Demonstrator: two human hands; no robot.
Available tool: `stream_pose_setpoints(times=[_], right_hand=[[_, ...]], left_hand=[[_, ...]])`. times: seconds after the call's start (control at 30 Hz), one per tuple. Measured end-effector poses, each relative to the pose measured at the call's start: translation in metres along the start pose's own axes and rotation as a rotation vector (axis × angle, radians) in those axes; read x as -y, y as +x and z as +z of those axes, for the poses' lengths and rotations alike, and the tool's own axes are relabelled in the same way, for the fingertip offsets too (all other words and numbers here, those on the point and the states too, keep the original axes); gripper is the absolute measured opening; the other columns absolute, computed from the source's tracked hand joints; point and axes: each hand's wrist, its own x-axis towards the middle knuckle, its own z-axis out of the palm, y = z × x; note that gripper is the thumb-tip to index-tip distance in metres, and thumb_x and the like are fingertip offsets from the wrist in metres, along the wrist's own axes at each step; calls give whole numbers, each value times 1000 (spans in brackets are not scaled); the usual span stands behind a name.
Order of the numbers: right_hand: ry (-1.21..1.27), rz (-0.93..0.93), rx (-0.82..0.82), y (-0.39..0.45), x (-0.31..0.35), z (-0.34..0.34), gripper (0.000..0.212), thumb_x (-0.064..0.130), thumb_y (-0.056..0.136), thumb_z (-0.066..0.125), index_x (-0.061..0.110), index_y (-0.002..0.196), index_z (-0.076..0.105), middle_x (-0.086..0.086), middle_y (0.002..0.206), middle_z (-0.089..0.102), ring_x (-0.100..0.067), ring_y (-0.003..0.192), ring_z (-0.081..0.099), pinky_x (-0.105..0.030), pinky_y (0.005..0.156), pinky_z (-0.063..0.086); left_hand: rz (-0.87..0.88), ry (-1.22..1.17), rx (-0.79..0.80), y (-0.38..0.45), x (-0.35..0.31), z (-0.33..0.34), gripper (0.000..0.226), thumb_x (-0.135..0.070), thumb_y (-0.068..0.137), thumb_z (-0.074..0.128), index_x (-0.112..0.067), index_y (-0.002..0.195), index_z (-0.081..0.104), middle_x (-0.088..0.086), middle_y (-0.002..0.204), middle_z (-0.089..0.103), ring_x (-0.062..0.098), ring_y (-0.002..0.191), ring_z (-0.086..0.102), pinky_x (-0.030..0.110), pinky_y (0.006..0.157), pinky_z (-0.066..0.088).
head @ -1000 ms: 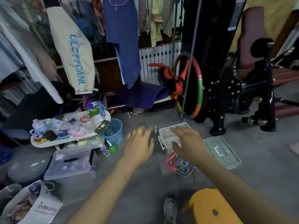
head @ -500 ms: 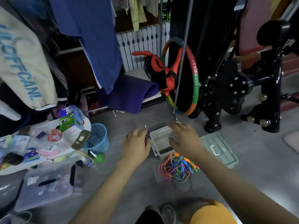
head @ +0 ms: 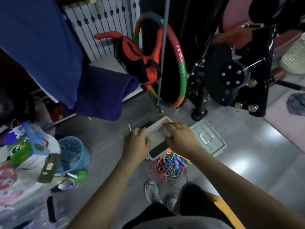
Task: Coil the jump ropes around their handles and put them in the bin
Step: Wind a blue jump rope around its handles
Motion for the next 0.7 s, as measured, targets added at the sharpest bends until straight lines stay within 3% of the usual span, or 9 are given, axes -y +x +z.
stream_pose_setpoints(times=[0.2,0.43,0.6,0.7], right_hand=[[1,71,28,38,-8,-4,53,29,91,50,24,143,38,-2,143,44,-27,130,36,-35,105,32],[-34,41,76,79,-28,-11,54,30,91,51,24,143,37,0,144,43,-24,129,37,-33,102,33],[-46,-30,136,113,-62,-11,54,26,91,51,24,143,36,0,146,42,-23,130,37,-31,101,32],[-60,-101,198,136,-97,4,53,27,91,51,23,142,38,-1,144,43,-24,129,38,-31,101,33]], left_hand=[[51,-30,54,45,1,1,43,-19,92,52,-4,133,49,17,127,52,35,119,48,36,93,40],[33,-52,33,77,0,10,37,-15,90,55,-3,125,55,20,118,56,39,106,54,40,86,43],[-71,-41,-3,95,-11,39,38,-17,89,54,-5,125,55,18,115,56,39,103,54,40,85,43],[-151,-37,-55,109,-21,76,38,-20,82,49,-3,114,62,18,102,61,39,88,60,41,73,48]])
